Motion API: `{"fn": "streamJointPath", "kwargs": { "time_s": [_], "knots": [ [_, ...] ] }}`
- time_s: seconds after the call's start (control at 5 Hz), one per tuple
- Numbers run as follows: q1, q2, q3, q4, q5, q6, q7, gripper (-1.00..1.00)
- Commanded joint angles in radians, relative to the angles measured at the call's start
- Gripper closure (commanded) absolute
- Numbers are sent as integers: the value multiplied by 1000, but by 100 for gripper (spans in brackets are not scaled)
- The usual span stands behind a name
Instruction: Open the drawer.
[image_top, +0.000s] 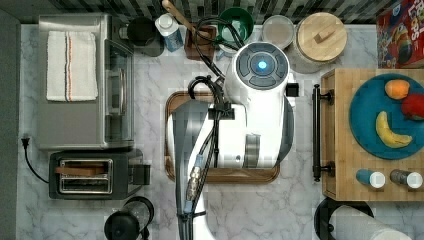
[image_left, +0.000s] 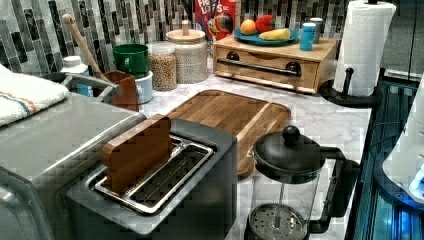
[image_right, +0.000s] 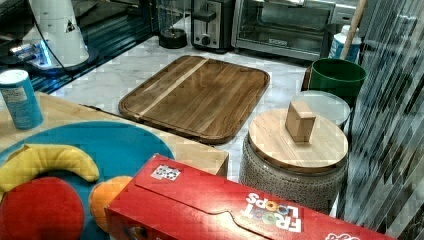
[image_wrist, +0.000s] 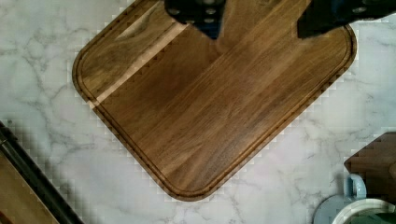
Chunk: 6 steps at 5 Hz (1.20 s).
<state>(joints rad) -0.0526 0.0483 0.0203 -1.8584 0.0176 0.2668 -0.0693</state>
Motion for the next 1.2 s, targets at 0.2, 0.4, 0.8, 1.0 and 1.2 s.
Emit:
{"fn": "streamJointPath", "kwargs": {
  "time_s": [0.2,0.4,0.8,1.0,1.2],
  "knots": [
    [-2,4,1,0,1,1,-2,-100],
    [-2,5,1,0,0,1,-2,-100],
    [-36,-23,-18,-121,-37,133,-262,-100],
    [-57,-46,-43,-195,-47,227,-423,-100],
    [-84,-31,-62,-201,-66,238,-571,-100]
  ]
}}
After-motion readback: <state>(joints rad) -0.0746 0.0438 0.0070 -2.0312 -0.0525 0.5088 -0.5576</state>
